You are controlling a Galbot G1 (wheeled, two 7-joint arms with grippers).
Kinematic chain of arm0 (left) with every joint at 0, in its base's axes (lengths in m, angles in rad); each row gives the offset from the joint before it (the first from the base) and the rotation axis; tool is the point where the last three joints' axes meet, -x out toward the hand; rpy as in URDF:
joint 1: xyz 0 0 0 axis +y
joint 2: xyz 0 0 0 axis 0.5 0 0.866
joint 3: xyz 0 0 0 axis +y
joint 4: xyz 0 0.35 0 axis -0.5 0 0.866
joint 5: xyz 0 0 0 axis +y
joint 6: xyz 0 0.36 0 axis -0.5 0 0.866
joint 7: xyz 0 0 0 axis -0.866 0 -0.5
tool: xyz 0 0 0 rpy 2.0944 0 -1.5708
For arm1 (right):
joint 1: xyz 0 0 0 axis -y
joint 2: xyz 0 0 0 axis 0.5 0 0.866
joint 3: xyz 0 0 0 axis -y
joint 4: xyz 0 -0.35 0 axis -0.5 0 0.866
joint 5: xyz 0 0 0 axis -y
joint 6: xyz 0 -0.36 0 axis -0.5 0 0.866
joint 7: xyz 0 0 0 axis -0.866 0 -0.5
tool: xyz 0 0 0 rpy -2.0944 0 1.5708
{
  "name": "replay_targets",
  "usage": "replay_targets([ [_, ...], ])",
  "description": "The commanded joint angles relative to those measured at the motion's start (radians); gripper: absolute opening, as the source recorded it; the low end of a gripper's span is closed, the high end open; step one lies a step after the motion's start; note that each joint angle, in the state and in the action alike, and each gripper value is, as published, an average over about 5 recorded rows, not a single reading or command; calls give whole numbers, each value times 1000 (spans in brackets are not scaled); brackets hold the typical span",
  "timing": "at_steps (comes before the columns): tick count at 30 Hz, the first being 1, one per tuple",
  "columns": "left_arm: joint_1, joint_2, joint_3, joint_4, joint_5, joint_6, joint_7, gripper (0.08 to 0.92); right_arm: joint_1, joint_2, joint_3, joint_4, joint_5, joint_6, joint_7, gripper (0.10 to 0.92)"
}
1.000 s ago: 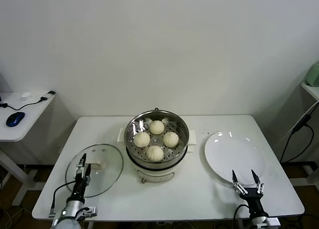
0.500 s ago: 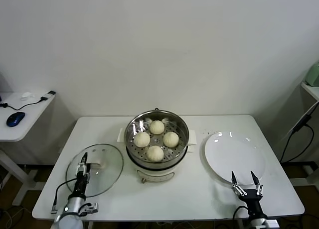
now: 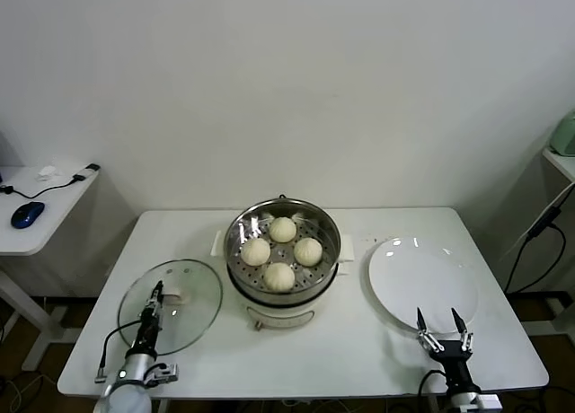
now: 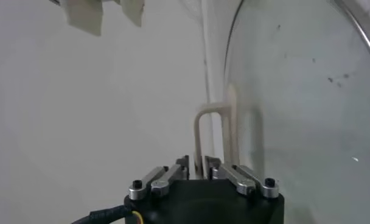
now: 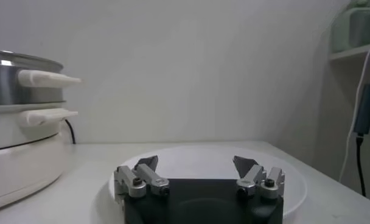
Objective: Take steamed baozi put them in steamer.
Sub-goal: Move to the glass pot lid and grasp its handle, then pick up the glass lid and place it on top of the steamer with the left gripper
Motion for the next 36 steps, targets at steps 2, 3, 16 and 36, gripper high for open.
replay_targets([
  [2,-5,-7,2,10,10,0,2,187,0,1,1,1,0,-1,-1,823],
  [3,-7,-5,2,15,8,0,0,171,0,2,2,2,-1,-2,-1,823],
  [16,57,47,-4,-157,-162,25,93,147,1,-2,17,51,-23,-38,9,823],
  [36,126,149,77,-894,-329,555,494,147,-3,7,4,130,-170,-155,104,823],
])
